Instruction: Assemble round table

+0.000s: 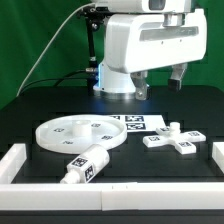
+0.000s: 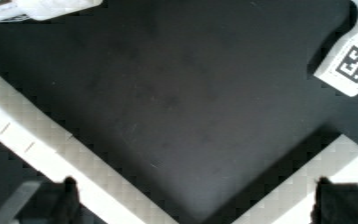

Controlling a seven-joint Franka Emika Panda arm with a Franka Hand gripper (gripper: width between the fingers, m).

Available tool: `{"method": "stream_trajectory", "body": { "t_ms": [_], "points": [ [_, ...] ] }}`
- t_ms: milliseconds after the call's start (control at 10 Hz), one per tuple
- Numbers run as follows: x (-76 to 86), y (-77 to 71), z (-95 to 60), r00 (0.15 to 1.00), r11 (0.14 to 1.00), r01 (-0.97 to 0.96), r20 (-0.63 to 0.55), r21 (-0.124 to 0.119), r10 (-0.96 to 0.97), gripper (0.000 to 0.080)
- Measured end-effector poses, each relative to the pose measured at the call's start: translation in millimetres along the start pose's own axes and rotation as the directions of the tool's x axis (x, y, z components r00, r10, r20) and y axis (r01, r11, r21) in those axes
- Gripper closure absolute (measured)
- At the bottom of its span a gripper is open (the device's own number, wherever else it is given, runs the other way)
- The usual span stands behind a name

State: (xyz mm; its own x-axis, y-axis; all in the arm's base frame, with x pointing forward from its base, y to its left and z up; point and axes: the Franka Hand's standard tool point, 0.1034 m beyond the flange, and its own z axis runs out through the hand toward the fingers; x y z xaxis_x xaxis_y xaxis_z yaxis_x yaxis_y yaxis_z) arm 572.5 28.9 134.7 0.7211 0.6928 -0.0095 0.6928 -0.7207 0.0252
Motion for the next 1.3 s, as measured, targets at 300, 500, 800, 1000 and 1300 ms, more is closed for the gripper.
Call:
{"method": "stream_trajectory", "body": {
  "t_ms": [300, 500, 800, 1000, 1300],
  "points": [
    [0.2, -0.1, -0.1, 1.0, 1.0, -0.003, -0.001, 0.001, 0.003, 0.015],
    [-0.4, -0.8, -0.4, 1.0, 1.0, -0.015, -0.001, 0.003, 0.015, 0.015],
    [-17.6, -30.6, 7.2, 0.994, 0.994, -0.111, -0.028, -0.007, 0.11, 0.015],
    [-23.6, -55.2, 16.9, 0.987, 0.988, -0.152, -0.063, -0.015, 0.15, 0.015],
    [-24.2, -55.3, 17.7, 0.988, 0.989, -0.144, -0.061, -0.014, 0.143, 0.015]
  ]
}}
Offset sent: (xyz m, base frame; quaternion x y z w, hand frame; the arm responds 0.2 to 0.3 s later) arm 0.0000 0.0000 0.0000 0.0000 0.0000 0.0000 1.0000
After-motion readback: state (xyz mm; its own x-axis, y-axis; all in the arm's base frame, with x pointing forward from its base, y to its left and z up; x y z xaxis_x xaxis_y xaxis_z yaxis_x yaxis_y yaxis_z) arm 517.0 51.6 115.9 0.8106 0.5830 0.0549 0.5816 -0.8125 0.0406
